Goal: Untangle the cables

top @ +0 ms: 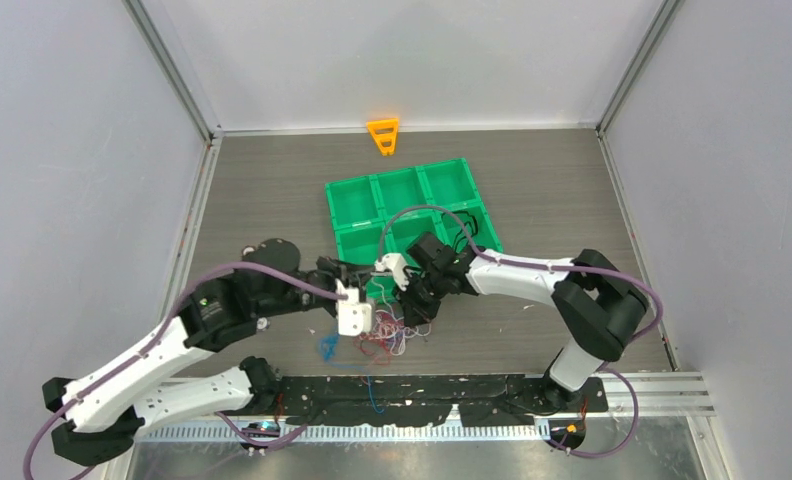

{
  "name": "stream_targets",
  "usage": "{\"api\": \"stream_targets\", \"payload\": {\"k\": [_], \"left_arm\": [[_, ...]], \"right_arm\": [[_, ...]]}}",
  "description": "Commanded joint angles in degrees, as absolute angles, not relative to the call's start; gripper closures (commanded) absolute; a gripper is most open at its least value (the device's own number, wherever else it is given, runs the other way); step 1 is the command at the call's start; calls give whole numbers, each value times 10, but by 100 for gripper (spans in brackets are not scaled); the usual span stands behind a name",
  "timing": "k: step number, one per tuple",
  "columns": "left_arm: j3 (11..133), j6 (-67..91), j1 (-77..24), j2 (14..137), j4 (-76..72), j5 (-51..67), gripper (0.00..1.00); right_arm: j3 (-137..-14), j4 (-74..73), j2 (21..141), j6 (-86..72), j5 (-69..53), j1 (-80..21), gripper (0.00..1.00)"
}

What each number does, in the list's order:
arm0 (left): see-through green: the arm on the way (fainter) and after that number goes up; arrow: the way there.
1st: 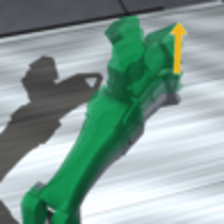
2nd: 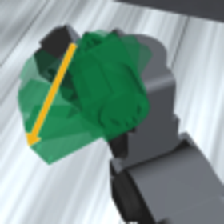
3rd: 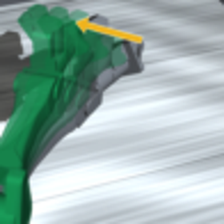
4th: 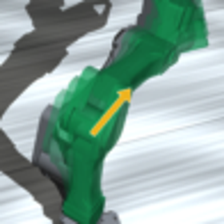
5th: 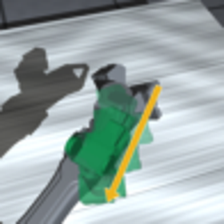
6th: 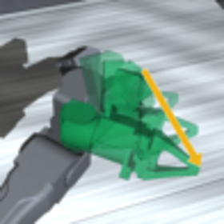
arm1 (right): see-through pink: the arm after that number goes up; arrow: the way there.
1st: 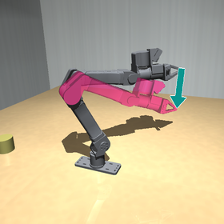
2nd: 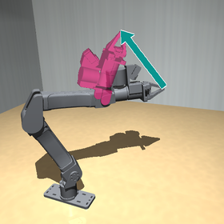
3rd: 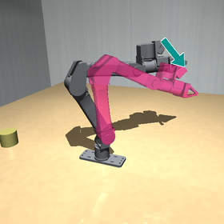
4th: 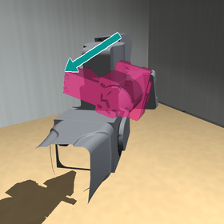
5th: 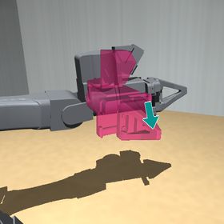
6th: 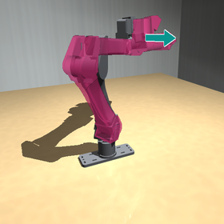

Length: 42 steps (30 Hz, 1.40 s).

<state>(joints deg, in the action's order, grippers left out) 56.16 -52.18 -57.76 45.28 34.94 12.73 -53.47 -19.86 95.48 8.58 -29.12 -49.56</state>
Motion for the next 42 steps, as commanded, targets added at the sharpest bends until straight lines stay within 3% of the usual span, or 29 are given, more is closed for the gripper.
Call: {"api": "stream_targets", "payload": {"k": [1,9,15,18,22,26,33,42], "left_arm": [[670,-412,-554,446,316,70,100],[801,-306,-394,461,277,11,100],[864,-270,-334,462,303,-4,100],[817,-273,-333,432,366,71,100],[697,-282,-334,383,451,249,100],[573,-302,-334,369,500,314,100],[465,-369,-333,419,498,270,100],[435,-390,-334,481,474,274,100]], "right_arm": [[-535,-257,899,136,-260,-490,95],[-520,-341,842,195,-203,-432,95],[-511,-392,816,267,-160,-378,95],[-526,-423,804,295,-200,-351,91],[-558,-494,781,332,-295,-338,70],[-572,-522,754,371,-340,-339,50],[-543,-503,730,415,-308,-340,48],[-539,-456,689,387,-334,-361,40]]}}
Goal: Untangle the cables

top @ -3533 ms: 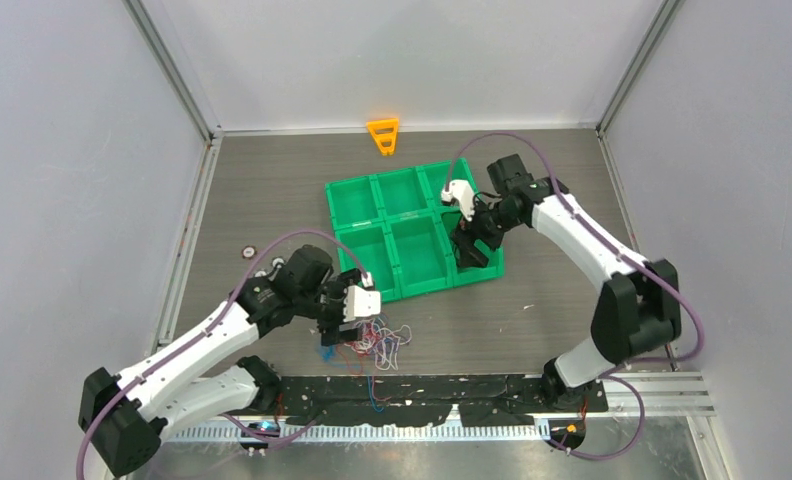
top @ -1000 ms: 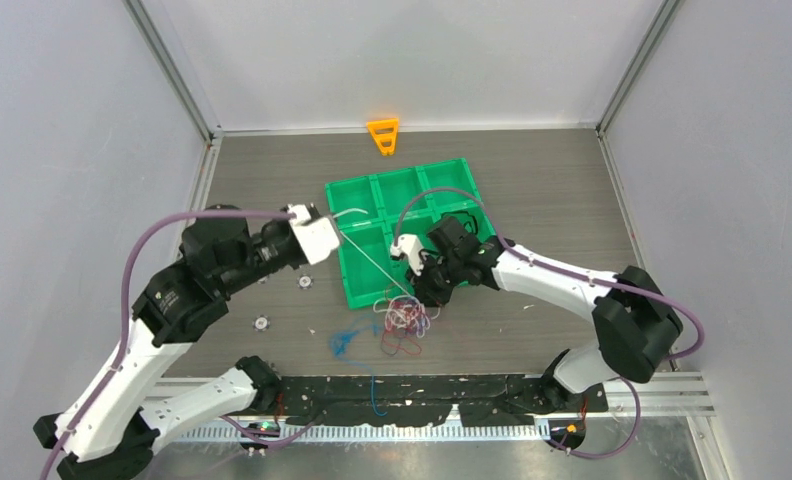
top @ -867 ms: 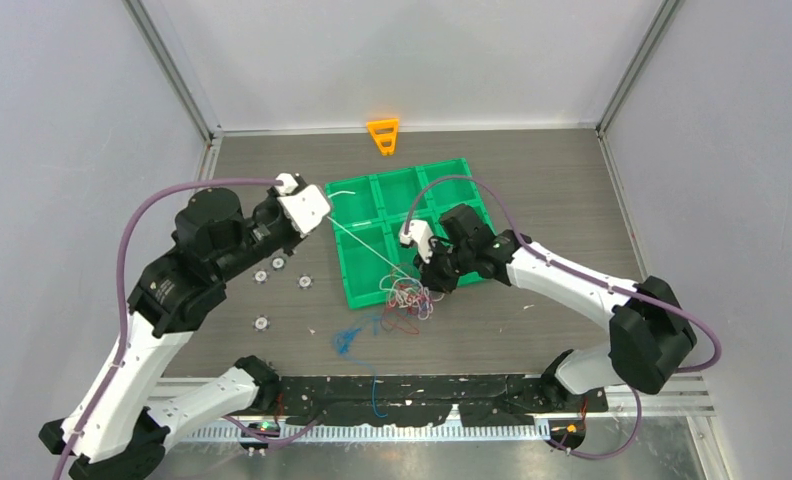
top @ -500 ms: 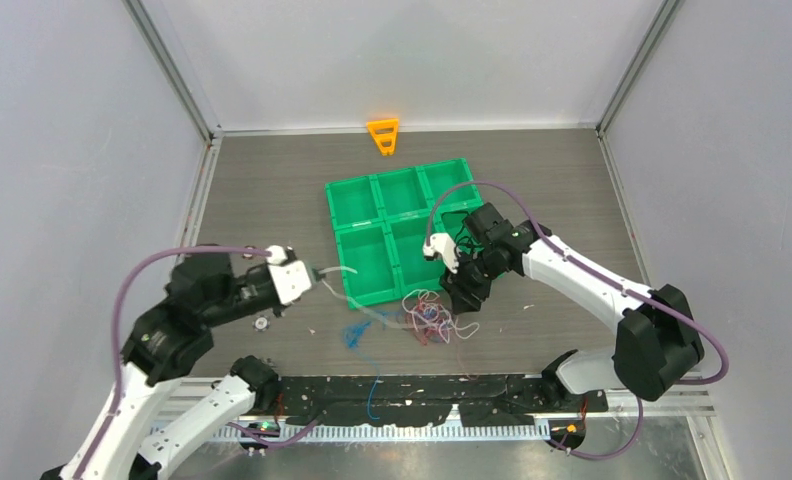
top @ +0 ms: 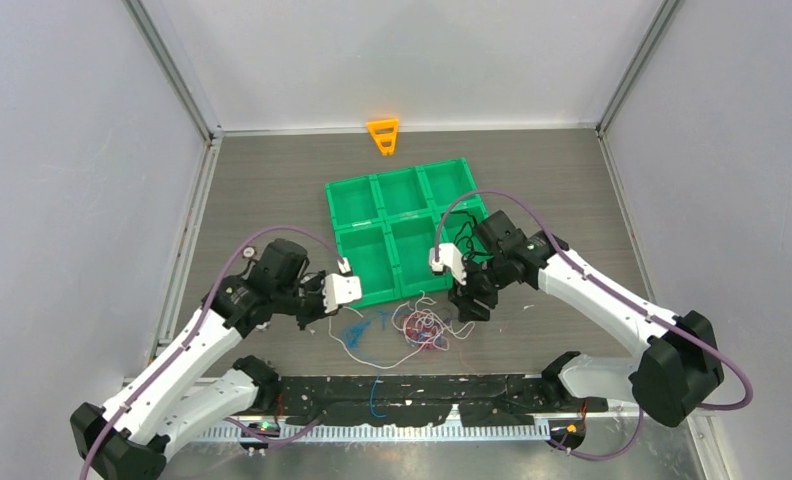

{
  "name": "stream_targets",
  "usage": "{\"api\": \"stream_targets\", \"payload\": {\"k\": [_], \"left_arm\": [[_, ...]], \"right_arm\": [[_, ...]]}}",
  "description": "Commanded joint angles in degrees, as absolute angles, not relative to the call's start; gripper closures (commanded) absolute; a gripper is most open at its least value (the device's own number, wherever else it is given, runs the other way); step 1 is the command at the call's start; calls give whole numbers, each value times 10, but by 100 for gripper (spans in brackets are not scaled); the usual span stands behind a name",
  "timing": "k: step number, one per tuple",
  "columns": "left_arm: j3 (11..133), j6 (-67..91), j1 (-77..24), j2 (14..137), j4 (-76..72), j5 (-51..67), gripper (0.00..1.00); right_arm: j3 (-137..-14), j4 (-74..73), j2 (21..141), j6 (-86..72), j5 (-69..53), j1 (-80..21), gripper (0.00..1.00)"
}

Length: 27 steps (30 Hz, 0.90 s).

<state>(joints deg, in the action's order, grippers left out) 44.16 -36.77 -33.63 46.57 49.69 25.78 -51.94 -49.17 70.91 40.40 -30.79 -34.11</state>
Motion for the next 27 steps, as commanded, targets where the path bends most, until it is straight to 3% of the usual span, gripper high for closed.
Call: {"api": "stream_targets", "payload": {"k": [1,8,9,11,12,14,17,20,27], "left_arm": [[431,-396,-333,486,473,273,100],[422,-411,-334,500,464,282,100],[425,-398,-337,502,461,304,95],[437,-346,-351,509,444,329,59],[443,-308,-355,515,427,342,50],[448,-195,-359,536,383,369,44],[435,-71,-371,555,262,356,47],[415,-11,-403,581,164,304,59],[407,77,-442,699,87,270,69]], "right_arm": [[-547,-452,689,377,-335,-366,40],[-563,-396,690,266,-308,-396,36],[-565,-396,702,258,-309,-397,33],[-573,-402,725,230,-315,-397,32],[-574,-402,732,225,-316,-397,31],[-573,-406,755,220,-313,-397,32],[-575,-426,774,239,-298,-396,34],[-573,-431,776,247,-290,-395,35],[-564,-451,776,245,-270,-384,38]]}}
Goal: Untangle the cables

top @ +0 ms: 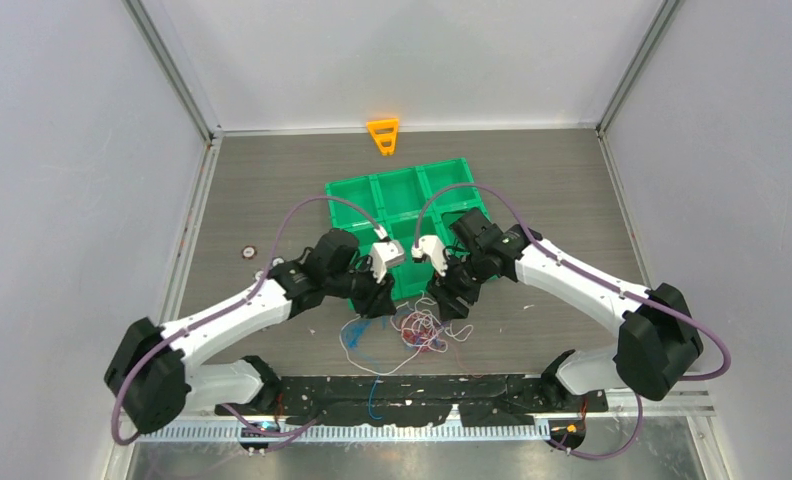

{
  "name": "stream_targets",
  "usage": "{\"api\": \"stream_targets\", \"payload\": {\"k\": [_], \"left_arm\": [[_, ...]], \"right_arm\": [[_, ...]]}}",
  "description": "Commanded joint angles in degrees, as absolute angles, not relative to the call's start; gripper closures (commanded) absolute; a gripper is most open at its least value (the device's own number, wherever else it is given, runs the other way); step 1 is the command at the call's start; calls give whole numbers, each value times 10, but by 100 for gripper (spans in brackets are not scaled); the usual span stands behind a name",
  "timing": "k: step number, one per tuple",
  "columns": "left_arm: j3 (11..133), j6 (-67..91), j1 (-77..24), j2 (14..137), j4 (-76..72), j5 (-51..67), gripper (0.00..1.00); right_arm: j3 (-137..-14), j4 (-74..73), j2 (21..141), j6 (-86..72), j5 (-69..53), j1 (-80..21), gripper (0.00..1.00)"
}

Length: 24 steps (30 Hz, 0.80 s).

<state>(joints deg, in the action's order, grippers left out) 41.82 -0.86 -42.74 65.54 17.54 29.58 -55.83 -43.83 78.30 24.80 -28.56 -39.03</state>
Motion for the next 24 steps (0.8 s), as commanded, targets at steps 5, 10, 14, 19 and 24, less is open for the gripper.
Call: {"api": "stream_targets", "payload": {"k": [5,10,14,19,24], "left_arm": [[384,98,-474,734,37,204,71],[390,102,-494,776,22,168,69],[395,106,-496,801,17,151,68],[398,108,-496,808,20,145,81],[410,98,-496,748,66,141,90]], "right_arm": [[-555,-454,772,247,-254,-377,38],[-559,-467,778,251,-259,-355,38],[-560,-478,776,267,-272,-341,38],[-541,-472,736,303,-292,-318,36],[-512,-449,681,326,-308,-310,34]]}}
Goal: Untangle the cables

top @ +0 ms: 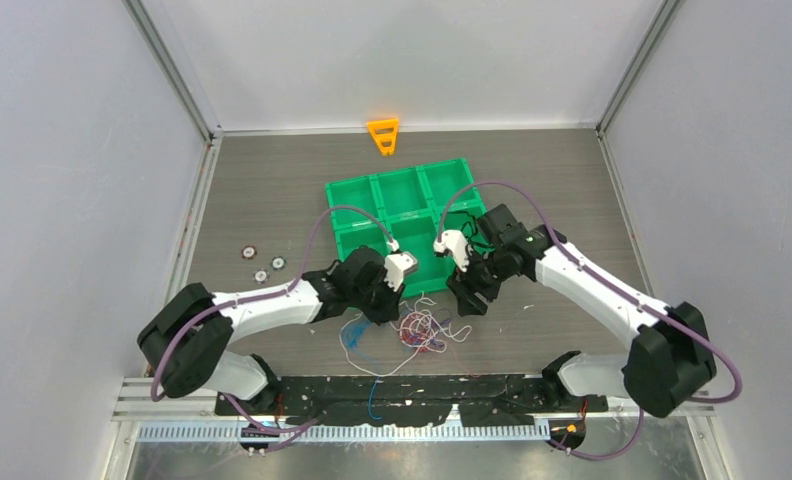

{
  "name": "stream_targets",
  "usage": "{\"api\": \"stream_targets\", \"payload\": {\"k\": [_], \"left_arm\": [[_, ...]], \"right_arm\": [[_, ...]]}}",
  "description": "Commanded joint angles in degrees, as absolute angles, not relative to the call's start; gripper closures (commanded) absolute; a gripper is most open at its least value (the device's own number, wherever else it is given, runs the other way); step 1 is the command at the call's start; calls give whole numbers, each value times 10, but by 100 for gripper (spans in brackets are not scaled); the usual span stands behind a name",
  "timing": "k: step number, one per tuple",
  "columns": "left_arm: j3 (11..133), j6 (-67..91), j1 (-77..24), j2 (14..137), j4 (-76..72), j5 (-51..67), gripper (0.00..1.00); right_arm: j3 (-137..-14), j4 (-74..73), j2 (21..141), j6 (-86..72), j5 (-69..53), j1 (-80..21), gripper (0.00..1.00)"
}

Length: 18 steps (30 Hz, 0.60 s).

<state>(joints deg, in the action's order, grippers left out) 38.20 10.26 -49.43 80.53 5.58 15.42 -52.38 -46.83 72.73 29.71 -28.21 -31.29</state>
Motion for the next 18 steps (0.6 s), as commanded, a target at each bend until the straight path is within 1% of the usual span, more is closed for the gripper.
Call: {"api": "stream_targets", "payload": {"k": [1,3,5,9,14,17,18], "left_arm": [[408,99,-496,731,75,140,86],[401,109,-496,707,88,138,75],[399,127,-496,706,100,125,68],[403,137,-496,741,104,111,63],[421,148,-496,787,97,98,55],[433,155,-496,818,85,106,54],[437,158,-496,827,79,113,56]], "right_arm": [[-510,-447,679,326,-310,-309,34],[-513,-449,683,326,-314,-310,34],[-517,-454,689,328,-321,-310,33],[-501,-435,672,341,-335,-309,31],[-454,-391,630,361,-340,-313,22],[-440,-368,614,370,-343,-319,18],[-434,-359,611,373,-346,-324,17]]}}
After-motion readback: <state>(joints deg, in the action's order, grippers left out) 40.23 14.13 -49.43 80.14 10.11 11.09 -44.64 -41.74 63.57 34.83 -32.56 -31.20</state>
